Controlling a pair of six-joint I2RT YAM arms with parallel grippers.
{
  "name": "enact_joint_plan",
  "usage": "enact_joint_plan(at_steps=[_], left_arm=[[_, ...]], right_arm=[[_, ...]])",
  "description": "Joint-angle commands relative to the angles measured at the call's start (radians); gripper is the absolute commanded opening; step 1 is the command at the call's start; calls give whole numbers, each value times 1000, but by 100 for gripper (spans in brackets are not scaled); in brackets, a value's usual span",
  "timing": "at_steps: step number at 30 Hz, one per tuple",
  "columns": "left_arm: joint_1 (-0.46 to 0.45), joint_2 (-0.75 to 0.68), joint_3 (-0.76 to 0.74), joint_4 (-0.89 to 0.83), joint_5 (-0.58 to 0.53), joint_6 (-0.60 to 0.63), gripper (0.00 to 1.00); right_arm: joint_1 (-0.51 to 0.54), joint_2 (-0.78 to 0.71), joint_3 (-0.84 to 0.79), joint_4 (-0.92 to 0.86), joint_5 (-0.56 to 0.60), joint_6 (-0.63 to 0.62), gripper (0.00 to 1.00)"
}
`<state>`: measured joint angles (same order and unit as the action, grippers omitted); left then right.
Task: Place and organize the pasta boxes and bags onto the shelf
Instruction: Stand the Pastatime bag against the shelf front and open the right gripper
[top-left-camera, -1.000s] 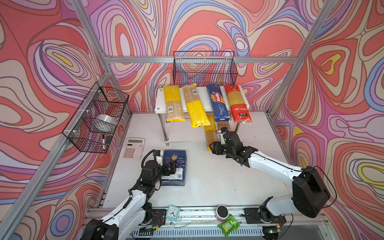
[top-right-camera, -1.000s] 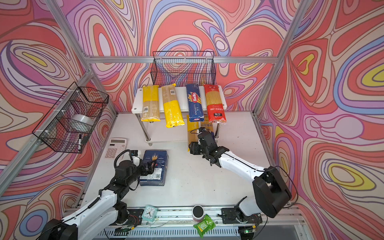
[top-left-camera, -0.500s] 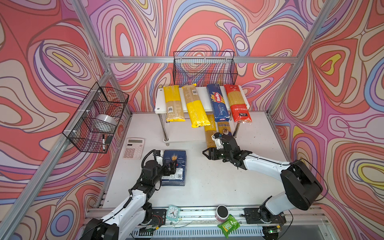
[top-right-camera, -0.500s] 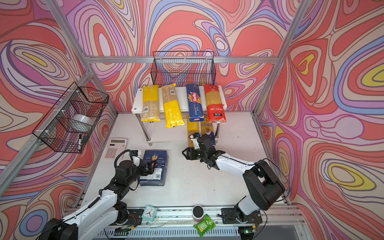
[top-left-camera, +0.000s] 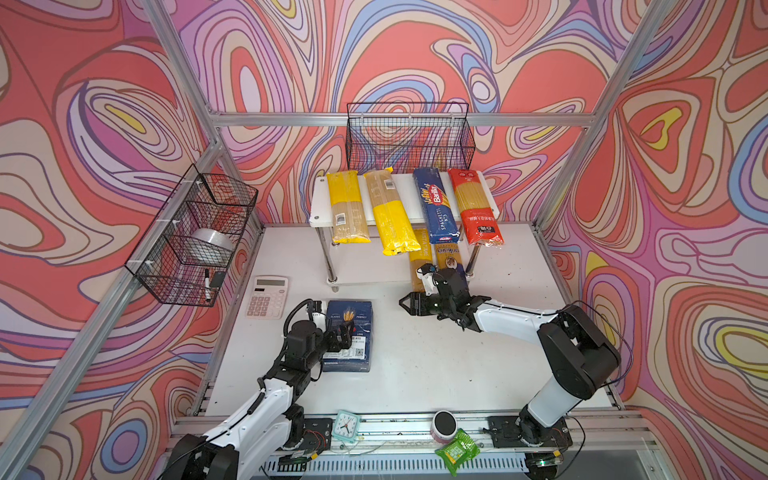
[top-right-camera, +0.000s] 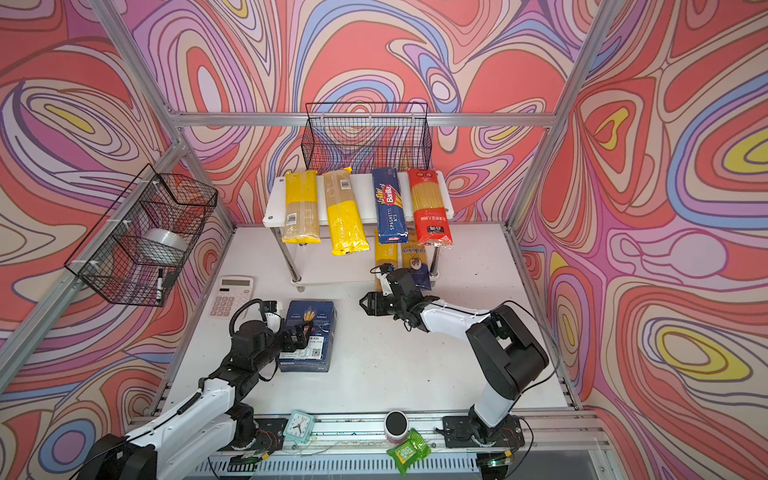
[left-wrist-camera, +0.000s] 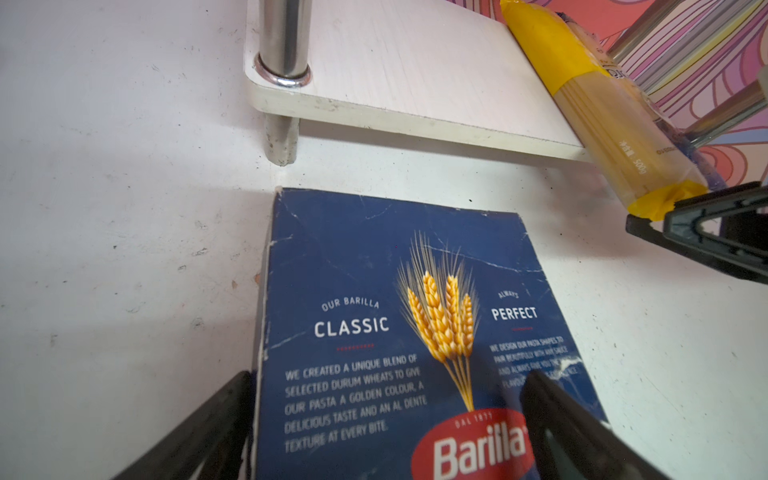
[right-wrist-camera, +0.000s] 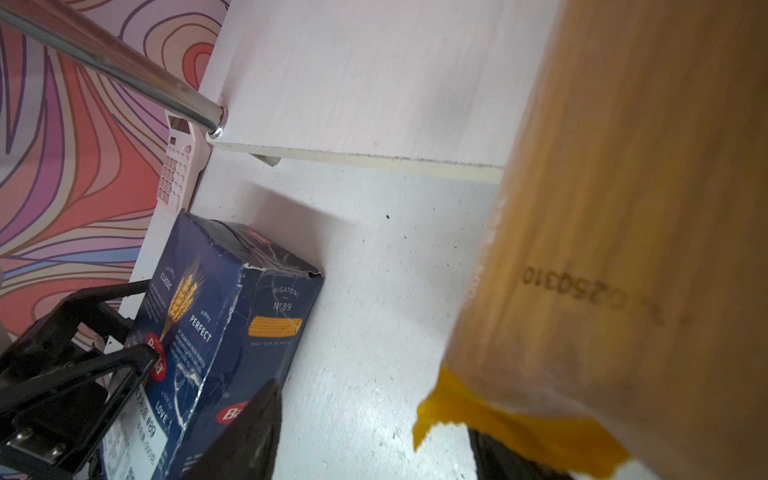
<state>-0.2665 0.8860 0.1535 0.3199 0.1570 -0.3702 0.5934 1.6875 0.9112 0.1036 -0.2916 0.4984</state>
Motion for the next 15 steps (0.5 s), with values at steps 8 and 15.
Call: enact_joint_plan(at_steps=[8, 15], left_arm=[[0, -4, 17, 4, -14, -4, 100], [1, 5, 39, -35, -43, -3, 100]], right_arm=[[2, 20, 57, -19, 14, -35, 72], [12, -124, -7, -145, 23, -38, 71]])
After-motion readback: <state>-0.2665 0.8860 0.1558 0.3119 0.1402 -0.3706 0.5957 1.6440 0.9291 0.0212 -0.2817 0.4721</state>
